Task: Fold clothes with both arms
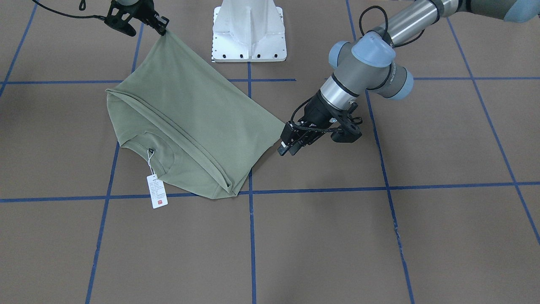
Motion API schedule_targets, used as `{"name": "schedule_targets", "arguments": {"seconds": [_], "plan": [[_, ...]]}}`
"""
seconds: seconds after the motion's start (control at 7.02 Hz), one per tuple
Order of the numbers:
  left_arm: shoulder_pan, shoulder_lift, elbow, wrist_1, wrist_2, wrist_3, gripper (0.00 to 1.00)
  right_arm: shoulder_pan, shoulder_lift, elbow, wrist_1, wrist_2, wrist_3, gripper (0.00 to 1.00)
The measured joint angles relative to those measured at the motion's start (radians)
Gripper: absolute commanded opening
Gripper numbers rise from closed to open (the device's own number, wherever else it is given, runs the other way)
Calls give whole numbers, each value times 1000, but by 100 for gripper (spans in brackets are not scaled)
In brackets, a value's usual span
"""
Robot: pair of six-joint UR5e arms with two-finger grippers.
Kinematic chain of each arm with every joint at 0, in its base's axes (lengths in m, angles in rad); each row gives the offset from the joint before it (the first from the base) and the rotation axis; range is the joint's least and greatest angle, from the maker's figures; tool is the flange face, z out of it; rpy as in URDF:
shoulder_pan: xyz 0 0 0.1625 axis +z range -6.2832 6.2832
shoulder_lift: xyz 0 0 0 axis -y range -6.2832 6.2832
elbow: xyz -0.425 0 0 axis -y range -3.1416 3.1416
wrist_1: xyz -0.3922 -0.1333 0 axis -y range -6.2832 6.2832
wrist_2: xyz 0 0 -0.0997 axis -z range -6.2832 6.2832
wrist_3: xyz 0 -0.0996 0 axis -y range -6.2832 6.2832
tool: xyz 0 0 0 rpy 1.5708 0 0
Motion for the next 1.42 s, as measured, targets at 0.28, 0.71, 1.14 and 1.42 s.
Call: {"name": "schedule_targets", "arguments": {"seconds": [0.28,0.71,1.14,1.42], "plan": [[60,27,-50,165,9,-51,62,96,2,3,0,-3,22,100],[118,38,-100,329,51,-68,61,307,33,-5,1,-1,16,100],[176,35,-96,349,101,-71,42,330,48,-22,0,-4,14,100],[184,37,-97,351,109,-72,0,330,50,-31,-1,-5,14,100]]}}
